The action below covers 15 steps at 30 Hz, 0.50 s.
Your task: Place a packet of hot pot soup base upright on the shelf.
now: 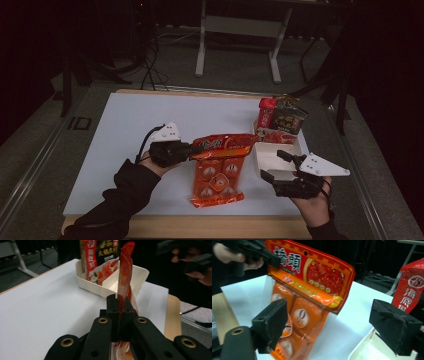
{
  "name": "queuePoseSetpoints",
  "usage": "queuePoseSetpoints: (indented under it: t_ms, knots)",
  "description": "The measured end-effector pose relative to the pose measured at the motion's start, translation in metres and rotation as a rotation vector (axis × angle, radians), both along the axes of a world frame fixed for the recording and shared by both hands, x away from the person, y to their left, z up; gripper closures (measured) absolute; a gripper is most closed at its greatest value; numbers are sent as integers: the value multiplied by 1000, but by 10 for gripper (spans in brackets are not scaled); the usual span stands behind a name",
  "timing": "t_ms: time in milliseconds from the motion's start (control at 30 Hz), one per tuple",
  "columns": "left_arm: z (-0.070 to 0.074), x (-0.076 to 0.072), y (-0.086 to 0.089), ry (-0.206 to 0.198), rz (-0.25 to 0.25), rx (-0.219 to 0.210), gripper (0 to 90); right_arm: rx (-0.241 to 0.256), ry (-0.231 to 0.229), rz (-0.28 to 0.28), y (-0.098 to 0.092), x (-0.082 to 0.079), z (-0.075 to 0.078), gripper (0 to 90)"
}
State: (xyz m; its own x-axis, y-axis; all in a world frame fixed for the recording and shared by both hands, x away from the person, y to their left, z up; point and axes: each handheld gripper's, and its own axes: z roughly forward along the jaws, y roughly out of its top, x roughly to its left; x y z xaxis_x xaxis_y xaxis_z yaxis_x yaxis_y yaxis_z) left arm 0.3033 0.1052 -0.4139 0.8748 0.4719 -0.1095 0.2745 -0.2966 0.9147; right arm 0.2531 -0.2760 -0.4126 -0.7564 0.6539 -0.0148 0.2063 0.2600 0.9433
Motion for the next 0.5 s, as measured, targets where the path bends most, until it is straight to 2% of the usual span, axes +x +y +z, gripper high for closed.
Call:
queuePoseSetpoints:
  t_ms: [67, 400, 500]
  knots:
    - [0, -3, 1, -16, -13, 0, 894, 6, 18, 12, 3, 6, 0, 154]
    - [2, -15, 2, -93, -70, -7, 897, 16, 42, 61, 22, 37, 3, 168]
    - [2, -15, 3, -90, -72, -10, 897, 23, 52, 89, 25, 42, 2, 190]
